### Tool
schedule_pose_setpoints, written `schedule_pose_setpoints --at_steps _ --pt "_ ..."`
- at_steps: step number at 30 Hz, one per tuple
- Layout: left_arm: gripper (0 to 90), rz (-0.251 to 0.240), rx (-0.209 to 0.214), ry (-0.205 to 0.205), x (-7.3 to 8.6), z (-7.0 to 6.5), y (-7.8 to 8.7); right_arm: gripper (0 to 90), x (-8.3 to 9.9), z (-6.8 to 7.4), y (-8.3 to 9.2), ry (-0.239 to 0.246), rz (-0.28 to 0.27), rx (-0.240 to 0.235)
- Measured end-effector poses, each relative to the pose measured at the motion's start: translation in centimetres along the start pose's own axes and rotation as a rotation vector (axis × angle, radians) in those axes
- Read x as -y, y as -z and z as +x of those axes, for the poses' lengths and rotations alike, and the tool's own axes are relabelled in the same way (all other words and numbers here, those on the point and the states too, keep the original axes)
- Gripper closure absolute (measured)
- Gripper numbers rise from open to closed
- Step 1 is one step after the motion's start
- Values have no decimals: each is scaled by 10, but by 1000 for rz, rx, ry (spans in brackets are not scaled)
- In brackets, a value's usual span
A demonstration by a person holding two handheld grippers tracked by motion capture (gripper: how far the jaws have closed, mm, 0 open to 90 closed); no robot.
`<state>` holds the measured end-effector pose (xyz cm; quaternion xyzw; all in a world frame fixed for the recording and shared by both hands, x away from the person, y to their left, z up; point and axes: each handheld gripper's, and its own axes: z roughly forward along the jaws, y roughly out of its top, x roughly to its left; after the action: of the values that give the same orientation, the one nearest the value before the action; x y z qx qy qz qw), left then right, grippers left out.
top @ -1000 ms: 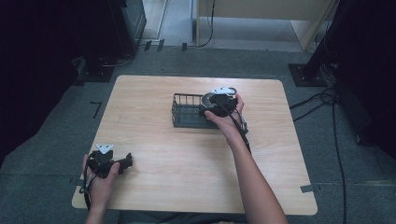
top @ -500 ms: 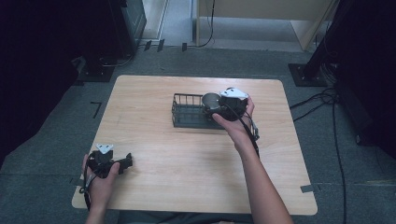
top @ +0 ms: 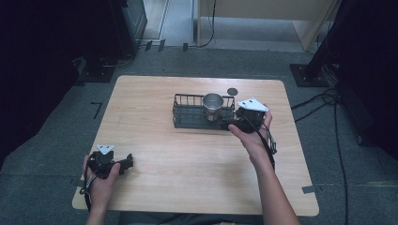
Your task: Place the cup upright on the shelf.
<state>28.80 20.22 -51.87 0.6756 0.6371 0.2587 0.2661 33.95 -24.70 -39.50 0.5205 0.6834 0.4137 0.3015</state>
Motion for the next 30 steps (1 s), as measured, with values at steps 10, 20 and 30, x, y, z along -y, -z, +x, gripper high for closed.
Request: schedule_pose_setpoints --at_steps 10,20,30 --pt "0 2 -1 -3 0 0 0 2 26 -18 21 -36 5 38" --pt "0 2 0 -3 0 0 0 3 55 -38 34 -58 22 89" --pt "0 2 0 -3 0 0 0 3 85 -57 41 -95 54 131"
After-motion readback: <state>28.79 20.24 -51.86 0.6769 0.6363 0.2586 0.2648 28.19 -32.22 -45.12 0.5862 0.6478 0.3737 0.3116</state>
